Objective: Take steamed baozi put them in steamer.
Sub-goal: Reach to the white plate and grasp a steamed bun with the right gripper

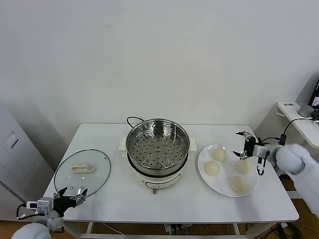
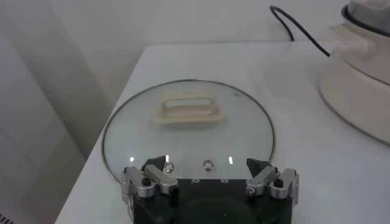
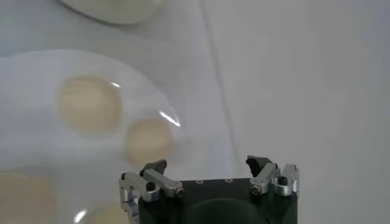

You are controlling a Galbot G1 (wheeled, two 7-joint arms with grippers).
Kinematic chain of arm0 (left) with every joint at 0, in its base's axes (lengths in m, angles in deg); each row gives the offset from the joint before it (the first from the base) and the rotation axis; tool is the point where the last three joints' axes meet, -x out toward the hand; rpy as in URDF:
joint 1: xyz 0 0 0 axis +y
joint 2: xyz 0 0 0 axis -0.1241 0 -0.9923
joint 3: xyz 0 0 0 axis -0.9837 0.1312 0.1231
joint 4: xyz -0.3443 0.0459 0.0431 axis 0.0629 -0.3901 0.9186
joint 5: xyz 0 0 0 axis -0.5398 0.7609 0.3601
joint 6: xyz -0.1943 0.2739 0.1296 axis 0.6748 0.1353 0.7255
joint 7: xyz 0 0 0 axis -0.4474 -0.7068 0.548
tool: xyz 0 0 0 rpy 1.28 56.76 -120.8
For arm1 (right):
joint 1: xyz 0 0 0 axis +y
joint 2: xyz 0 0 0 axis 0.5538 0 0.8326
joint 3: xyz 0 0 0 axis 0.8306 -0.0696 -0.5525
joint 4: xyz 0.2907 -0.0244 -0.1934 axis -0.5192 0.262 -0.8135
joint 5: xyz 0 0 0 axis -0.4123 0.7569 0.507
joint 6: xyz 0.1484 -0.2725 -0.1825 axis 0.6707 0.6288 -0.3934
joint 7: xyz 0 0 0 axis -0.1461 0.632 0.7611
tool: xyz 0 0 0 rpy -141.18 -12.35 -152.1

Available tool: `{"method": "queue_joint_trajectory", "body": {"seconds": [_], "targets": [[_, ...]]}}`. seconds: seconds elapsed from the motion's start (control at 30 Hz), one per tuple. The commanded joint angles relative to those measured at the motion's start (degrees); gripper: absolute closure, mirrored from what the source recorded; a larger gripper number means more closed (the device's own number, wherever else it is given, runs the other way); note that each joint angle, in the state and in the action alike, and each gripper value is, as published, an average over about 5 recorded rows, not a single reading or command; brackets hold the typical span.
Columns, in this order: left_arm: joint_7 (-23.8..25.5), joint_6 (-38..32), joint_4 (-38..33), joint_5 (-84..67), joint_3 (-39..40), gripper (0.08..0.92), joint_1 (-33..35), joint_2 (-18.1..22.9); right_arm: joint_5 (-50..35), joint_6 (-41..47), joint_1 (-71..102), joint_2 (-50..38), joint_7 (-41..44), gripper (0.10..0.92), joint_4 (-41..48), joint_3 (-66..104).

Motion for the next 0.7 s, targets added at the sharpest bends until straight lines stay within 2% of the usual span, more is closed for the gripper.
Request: {"method": "queue_joint_trajectory", "body": {"seconds": [0.03, 0.3, 0.7], "targets": [[0.0, 0.1, 0.0, 0.1, 0.0, 0.177, -0.5, 0.3, -7.1, -0.1, -22.8, 0.4, 12.3, 0.203, 10.2, -24.1], [-0.1, 0.3, -0.1, 0.1, -0.1, 0.177, -0.9, 0.6, -6.6, -3.4, -29.3, 10.8, 17.8, 0.203, 22.4, -33.1], [0.0, -0.1, 0.1, 0.0, -0.2, 0.177, -0.7, 0.5, 0.4, -6.0, -25.8, 18.5, 16.2, 0.203, 29.3, -30.0]]}}
